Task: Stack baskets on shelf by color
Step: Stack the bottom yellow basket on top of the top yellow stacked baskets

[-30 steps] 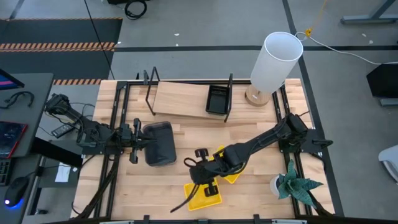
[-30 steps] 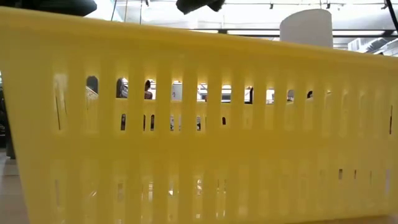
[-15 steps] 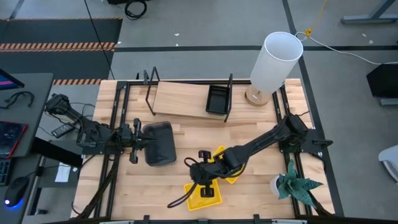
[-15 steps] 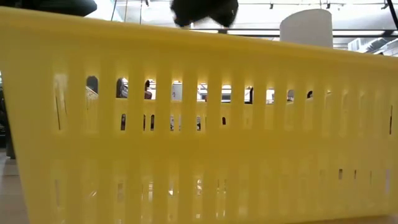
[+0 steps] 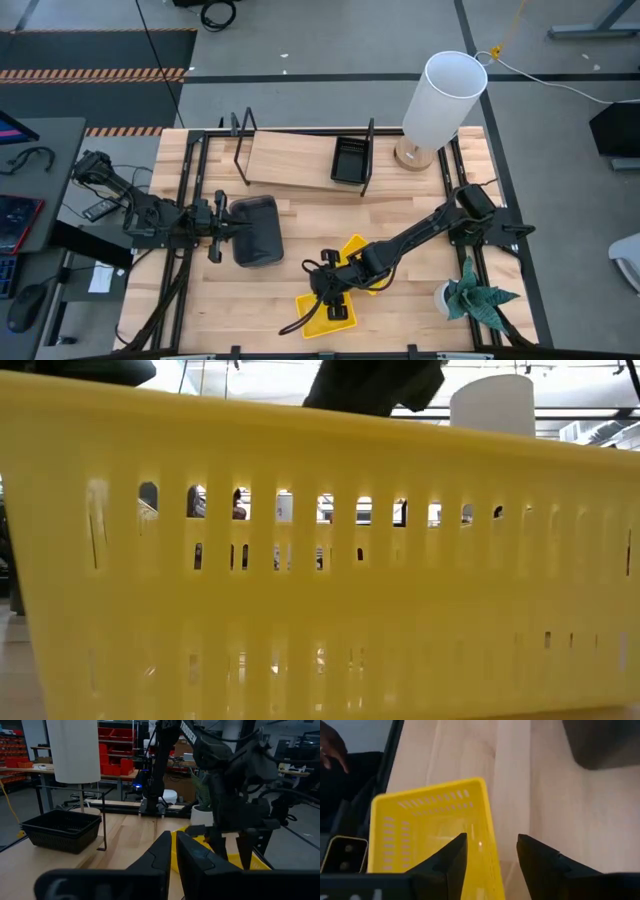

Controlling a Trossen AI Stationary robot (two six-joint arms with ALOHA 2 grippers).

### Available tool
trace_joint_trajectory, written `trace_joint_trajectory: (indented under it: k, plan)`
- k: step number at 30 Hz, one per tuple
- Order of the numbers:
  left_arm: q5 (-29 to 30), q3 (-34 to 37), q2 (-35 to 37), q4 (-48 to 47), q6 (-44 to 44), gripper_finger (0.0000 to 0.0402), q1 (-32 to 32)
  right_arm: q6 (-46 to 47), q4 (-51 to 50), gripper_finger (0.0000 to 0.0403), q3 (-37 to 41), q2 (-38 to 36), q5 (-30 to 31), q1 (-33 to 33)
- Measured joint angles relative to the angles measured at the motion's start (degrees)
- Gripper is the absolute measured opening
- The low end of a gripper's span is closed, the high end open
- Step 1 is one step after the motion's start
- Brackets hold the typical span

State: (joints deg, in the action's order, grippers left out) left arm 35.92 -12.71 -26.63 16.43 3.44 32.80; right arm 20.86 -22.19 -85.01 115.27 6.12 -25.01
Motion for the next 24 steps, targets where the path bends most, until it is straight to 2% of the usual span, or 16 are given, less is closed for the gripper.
trace_joint_trajectory:
  k: [6,12,24]
  plan:
    - [0.0,0.0,0.0,0.0,0.0,0.0026,0.02,-1.31,1.96,0.0186,3.8,0.01,0.7,-0.66]
    - [0.0,0.0,0.0,0.0,0.0,0.0033,0.0,-3.79,1.61,0.0174,5.15,0.01,3.44,-1.43]
    - [0.02,0.0,0.02,0.0,0.0,0.0026,0.01,-4.49,-0.47,0.0092,5.17,0.01,2.59,-1.45]
